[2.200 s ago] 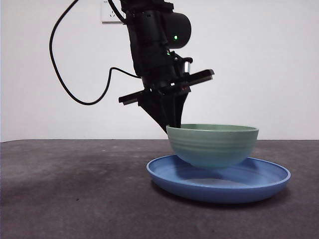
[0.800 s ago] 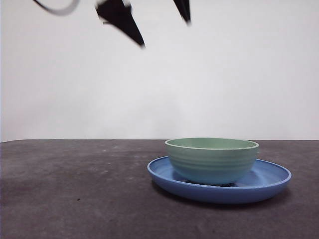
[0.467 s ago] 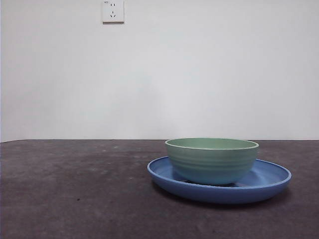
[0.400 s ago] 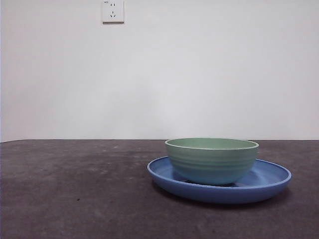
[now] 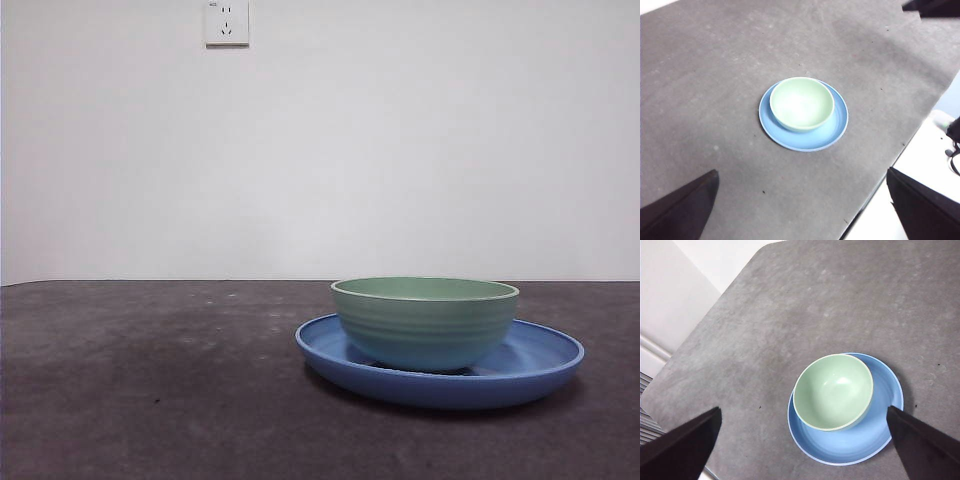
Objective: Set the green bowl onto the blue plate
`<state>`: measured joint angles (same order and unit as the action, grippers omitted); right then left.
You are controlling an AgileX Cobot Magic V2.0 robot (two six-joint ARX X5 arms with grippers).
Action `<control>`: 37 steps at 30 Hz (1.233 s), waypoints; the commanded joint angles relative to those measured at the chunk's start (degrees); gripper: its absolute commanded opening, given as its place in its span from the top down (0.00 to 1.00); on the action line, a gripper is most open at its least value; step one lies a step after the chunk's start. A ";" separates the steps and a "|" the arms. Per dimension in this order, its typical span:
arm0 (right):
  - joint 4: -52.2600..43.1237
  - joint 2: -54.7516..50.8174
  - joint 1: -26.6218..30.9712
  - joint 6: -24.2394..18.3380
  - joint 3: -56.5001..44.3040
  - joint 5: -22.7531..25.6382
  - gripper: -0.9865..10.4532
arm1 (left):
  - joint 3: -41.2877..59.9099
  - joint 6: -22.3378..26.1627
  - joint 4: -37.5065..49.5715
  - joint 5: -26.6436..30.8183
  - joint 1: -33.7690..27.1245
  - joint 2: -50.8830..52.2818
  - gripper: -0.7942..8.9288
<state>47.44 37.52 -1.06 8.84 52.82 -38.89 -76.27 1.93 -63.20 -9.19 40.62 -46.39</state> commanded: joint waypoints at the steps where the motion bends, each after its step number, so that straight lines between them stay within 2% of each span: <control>1: -0.20 0.20 -0.07 -0.13 0.85 -0.15 0.40 | 5.18 -1.95 2.89 -0.33 0.22 6.05 0.34; 7: -0.17 0.20 -0.07 -0.11 0.85 -0.33 0.40 | 16.70 -6.64 5.79 -0.31 0.22 17.07 0.34; 13: -0.15 0.20 -0.07 -0.11 0.85 -0.33 0.40 | 22.27 -10.62 7.39 -0.31 0.22 21.88 0.34; 27: 5.33 1.38 -0.07 0.48 0.85 -0.31 0.40 | 22.32 -10.40 9.40 -0.28 0.22 22.14 0.34; 32: 9.46 7.08 -0.07 0.98 0.85 -0.26 0.40 | 22.32 -10.38 9.40 -0.28 0.22 22.14 0.34; 37: 9.51 14.36 -0.04 0.79 0.85 -0.26 0.40 | 22.32 -10.38 9.31 -0.28 0.22 22.14 0.34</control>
<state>57.32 51.11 -1.06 9.39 52.82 -39.00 -53.25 -8.32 -54.35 -9.23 40.62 -24.10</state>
